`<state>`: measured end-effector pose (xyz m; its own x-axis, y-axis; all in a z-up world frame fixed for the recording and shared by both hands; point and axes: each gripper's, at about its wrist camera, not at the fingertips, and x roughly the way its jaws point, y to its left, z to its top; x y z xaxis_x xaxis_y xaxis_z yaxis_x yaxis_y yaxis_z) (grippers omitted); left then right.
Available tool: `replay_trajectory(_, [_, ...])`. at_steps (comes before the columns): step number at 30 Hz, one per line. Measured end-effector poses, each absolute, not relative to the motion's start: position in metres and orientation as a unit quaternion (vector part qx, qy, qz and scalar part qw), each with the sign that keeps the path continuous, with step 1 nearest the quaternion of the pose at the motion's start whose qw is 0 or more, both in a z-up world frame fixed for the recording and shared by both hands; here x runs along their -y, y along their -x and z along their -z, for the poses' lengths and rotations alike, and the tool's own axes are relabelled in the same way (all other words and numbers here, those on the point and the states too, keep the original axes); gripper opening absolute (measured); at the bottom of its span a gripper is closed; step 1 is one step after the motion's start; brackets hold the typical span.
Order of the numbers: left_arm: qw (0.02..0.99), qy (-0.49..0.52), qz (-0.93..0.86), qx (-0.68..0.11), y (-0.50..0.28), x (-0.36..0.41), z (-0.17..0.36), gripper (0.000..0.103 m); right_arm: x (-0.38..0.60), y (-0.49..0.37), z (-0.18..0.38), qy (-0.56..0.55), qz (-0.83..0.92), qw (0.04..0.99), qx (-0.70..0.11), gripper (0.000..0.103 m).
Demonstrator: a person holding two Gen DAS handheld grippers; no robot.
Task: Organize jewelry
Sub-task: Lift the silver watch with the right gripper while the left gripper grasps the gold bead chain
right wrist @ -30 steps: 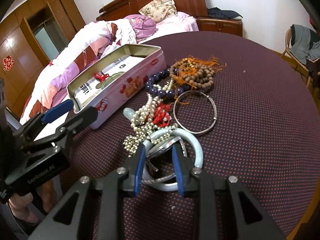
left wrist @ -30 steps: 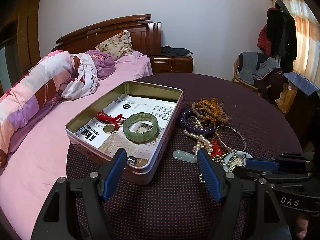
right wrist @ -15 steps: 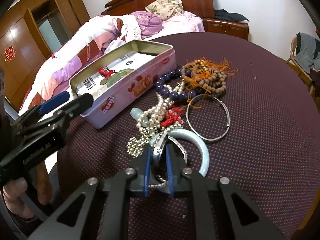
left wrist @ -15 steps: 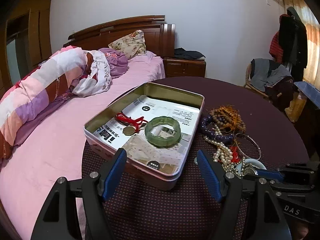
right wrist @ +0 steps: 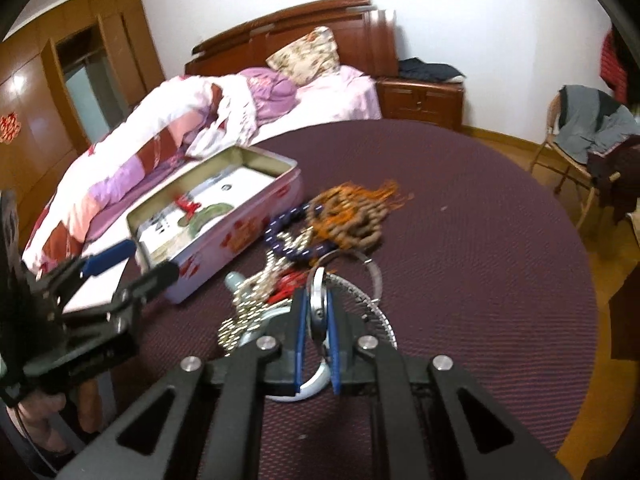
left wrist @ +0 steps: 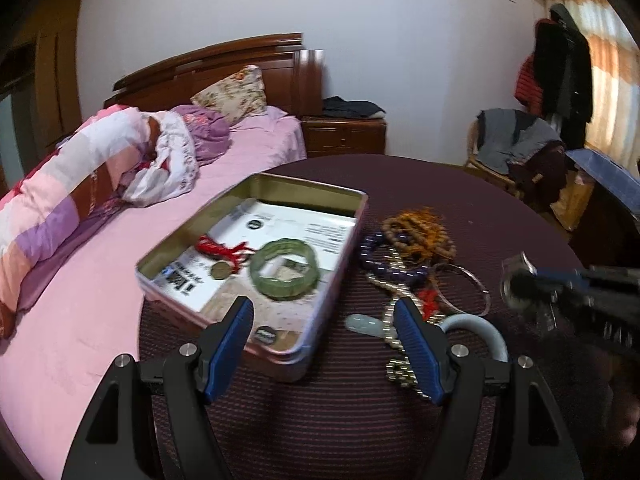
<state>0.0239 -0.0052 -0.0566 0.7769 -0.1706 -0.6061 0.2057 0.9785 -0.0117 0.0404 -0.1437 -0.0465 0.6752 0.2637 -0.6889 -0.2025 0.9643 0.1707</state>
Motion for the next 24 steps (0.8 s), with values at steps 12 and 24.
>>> replay_trajectory(12, [0.919,-0.056,0.153,-0.359,-0.023,0.043,0.081,0.073,0.163,-0.043,0.057,-0.066,-0.118,0.913,-0.385,0.013])
replay_trajectory(24, [0.888,-0.022,0.193,-0.417,-0.032,0.041,0.097,0.026,0.16,-0.042,0.062,-0.065,-0.126,0.91,-0.39,0.013])
